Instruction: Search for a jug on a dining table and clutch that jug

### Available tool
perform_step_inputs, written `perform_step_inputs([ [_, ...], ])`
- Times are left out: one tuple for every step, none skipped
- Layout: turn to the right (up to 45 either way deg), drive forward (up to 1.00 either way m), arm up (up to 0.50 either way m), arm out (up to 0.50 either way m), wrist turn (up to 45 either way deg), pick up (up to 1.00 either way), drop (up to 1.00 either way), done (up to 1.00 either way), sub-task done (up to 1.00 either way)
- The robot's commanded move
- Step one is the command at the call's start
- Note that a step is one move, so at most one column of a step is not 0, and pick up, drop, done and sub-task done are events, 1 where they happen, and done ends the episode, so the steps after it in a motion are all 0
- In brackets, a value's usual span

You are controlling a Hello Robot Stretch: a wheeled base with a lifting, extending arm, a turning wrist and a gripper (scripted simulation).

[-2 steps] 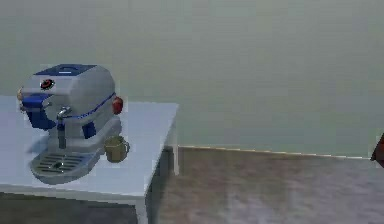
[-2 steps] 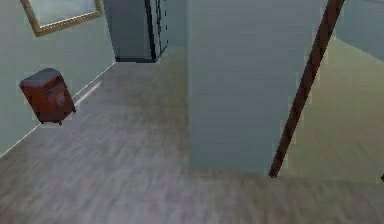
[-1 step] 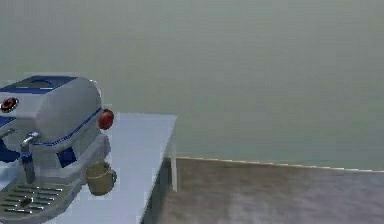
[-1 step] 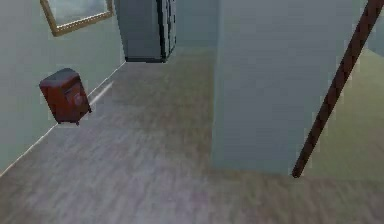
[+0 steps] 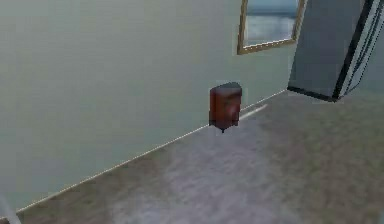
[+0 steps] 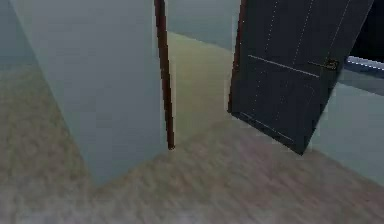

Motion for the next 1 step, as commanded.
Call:
perform_step_inputs([
  [45.0,0.0,0.0,0.0,0.0,0.0,0.0,0.0,0.0],
])
